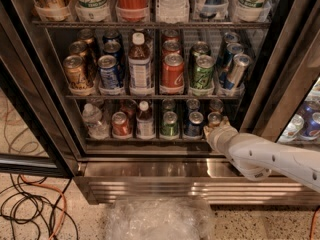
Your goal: Pick orange can from bottom shelf of fridge
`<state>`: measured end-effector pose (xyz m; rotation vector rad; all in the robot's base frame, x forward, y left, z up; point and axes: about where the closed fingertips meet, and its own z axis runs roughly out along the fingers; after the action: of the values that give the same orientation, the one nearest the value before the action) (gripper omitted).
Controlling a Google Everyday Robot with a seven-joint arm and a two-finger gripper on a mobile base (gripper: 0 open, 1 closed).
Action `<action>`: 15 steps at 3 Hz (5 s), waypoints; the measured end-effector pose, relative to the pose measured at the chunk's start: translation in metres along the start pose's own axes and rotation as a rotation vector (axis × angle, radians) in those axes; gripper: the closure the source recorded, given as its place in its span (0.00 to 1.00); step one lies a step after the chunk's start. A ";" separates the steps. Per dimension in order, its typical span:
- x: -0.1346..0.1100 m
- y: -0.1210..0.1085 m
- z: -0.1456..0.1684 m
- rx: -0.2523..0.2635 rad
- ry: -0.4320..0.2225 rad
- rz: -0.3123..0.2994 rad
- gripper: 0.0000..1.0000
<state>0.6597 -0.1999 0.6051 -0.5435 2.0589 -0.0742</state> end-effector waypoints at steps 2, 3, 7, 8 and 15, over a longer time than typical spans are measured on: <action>0.000 0.000 0.000 0.000 0.000 0.000 1.00; -0.004 -0.001 -0.002 0.000 0.000 0.000 1.00; -0.059 -0.019 -0.017 0.094 -0.190 0.083 1.00; -0.058 -0.017 -0.018 0.081 -0.193 0.090 1.00; -0.042 -0.045 -0.113 -0.187 0.024 0.189 1.00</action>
Offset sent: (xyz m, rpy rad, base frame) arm 0.0000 0.0000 0.0000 0.0000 0.0000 0.0000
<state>0.5996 -0.2421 0.7103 -0.4607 2.1435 0.2265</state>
